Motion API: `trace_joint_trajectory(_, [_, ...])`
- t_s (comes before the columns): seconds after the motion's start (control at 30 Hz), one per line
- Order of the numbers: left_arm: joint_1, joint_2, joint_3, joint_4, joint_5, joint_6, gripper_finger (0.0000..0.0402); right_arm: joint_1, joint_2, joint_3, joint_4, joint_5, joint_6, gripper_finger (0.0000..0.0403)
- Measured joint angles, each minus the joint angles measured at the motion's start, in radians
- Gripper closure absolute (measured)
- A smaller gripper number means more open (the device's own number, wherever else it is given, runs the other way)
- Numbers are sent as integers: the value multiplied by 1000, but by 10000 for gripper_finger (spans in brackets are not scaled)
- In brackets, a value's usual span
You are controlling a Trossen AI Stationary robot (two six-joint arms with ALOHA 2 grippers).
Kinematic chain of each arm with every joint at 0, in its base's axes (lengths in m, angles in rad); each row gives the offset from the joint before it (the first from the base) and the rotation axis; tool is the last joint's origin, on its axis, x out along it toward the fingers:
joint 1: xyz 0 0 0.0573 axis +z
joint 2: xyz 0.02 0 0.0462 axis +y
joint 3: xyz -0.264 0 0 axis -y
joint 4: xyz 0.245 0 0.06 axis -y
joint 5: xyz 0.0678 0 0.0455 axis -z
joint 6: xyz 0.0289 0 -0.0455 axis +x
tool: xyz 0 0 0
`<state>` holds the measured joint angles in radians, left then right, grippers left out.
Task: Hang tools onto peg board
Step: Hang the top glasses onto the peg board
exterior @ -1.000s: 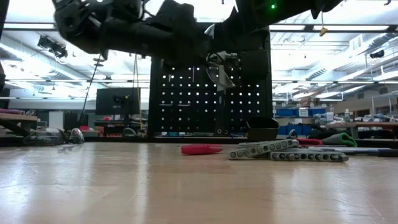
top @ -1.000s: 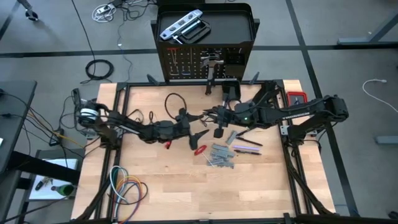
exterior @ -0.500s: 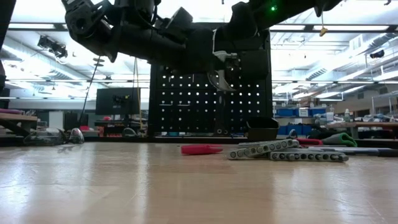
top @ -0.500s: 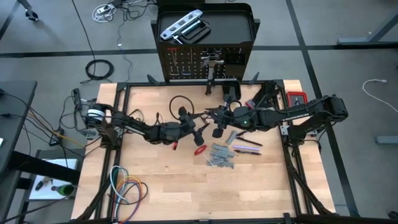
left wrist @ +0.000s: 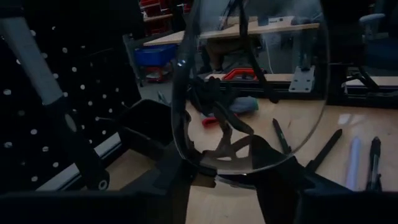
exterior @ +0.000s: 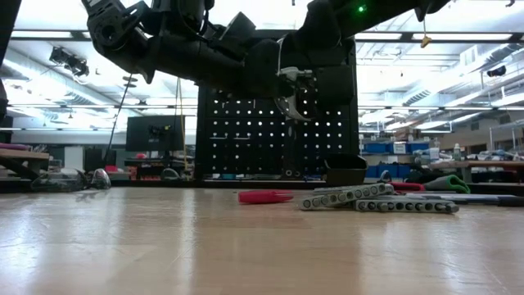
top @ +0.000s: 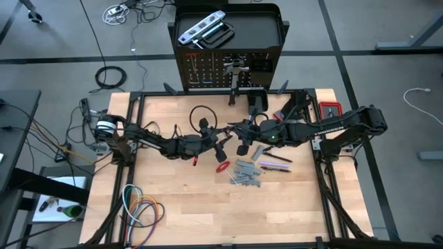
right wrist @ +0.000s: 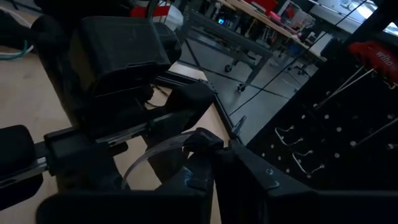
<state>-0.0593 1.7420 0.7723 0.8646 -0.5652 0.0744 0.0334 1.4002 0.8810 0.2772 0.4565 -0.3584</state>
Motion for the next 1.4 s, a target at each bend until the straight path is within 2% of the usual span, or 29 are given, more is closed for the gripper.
trace_joint_trajectory(0.27, [0, 0, 0, -11, -5, 26, 267, 0, 0, 0, -47, -5, -41, 362])
trace_joint_trajectory(0.4, [0, 0, 0, -29, 1, 27, 268, -1, 0, 0, -112, -5, -82, 354])
trace_joint_trajectory(0.8, [-1, -4, 0, -32, 0, -6, 269, -5, -1, 0, -172, 29, -109, 250])
trace_joint_trajectory(1.0, [-2, -19, 0, -51, -5, -28, 269, -22, -1, 0, -292, 30, 9, 196])
trace_joint_trajectory(1.1, [-2, -48, 0, -112, -31, -47, 269, -36, -2, 0, -382, 31, 88, 174])
trace_joint_trajectory(1.3, [-8, -104, -1, -180, -40, -61, 271, -93, -2, -50, -390, 91, 139, 151])
trace_joint_trajectory(1.4, [-14, -106, 0, -197, -40, -70, 271, -119, -2, -72, -352, 50, 155, 151])
